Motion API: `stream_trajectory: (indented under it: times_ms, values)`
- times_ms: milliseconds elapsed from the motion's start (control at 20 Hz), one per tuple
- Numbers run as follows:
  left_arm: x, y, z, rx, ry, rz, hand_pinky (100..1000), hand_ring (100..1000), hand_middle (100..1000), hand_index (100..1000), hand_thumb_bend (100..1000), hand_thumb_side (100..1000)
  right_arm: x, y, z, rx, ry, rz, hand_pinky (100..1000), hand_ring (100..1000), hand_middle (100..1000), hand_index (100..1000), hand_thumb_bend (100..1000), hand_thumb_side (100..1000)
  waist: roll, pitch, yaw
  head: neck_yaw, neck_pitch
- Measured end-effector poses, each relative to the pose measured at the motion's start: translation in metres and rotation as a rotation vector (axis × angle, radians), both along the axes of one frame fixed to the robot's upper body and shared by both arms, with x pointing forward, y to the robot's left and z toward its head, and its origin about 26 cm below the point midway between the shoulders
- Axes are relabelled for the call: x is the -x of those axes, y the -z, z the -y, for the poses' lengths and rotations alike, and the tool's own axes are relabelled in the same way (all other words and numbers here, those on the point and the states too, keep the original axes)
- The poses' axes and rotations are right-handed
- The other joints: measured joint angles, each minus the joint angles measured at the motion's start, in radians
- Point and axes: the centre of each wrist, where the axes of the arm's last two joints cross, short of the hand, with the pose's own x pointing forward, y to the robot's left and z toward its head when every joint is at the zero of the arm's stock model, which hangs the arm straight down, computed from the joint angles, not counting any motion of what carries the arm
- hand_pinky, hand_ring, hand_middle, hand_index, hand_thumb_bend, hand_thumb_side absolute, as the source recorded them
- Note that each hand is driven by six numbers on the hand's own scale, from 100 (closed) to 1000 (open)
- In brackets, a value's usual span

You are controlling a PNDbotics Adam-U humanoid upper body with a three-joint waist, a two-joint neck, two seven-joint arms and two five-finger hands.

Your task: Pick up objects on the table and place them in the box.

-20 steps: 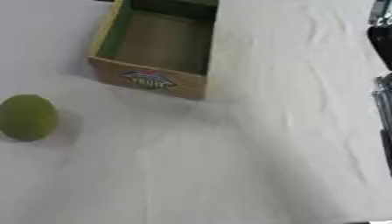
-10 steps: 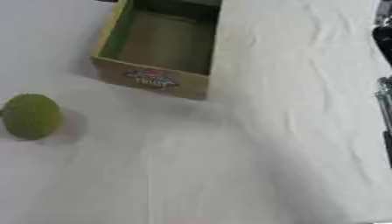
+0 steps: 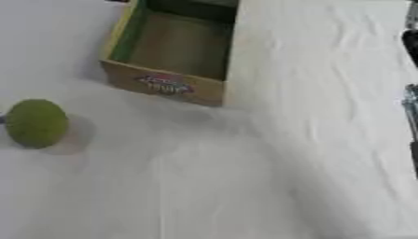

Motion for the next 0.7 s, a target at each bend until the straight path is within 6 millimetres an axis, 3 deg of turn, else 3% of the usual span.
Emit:
stream_trajectory:
  times_ms: [400,450,500,550,700]
  values:
    - [-0.014,0.002,0.02,-0.058,0.035,-0.074,1000,956,889,979,100,777,-0.001,0.002,-0.001,-0.006,-0.012,-0.007,786,712,505,750,100,470,0.001,-0.001,-0.003,0.005,0.0]
    - [-0.016,0.004,0.02,-0.072,0.027,-0.087,1000,959,889,979,100,667,-0.001,0.002,-0.001,-0.007,-0.013,-0.008,786,712,505,751,100,477,0.002,-0.001,-0.004,0.006,0.0]
    - [-0.018,0.006,0.02,-0.089,0.018,-0.1,1000,960,887,978,100,764,-0.001,0.002,-0.001,-0.008,-0.015,-0.01,786,712,505,751,100,470,0.003,-0.001,-0.005,0.006,0.0]
    - [-0.02,0.008,0.02,-0.107,0.008,-0.113,1000,962,886,977,105,759,-0.001,0.002,-0.001,-0.009,-0.016,-0.011,787,712,504,751,100,470,0.003,-0.001,-0.006,0.006,0.0]
    - [-0.026,0.015,0.019,-0.166,-0.03,-0.153,1000,962,880,975,193,710,-0.001,0.002,-0.001,-0.01,-0.017,-0.012,788,714,504,751,100,470,0.004,-0.002,-0.008,0.006,0.0]
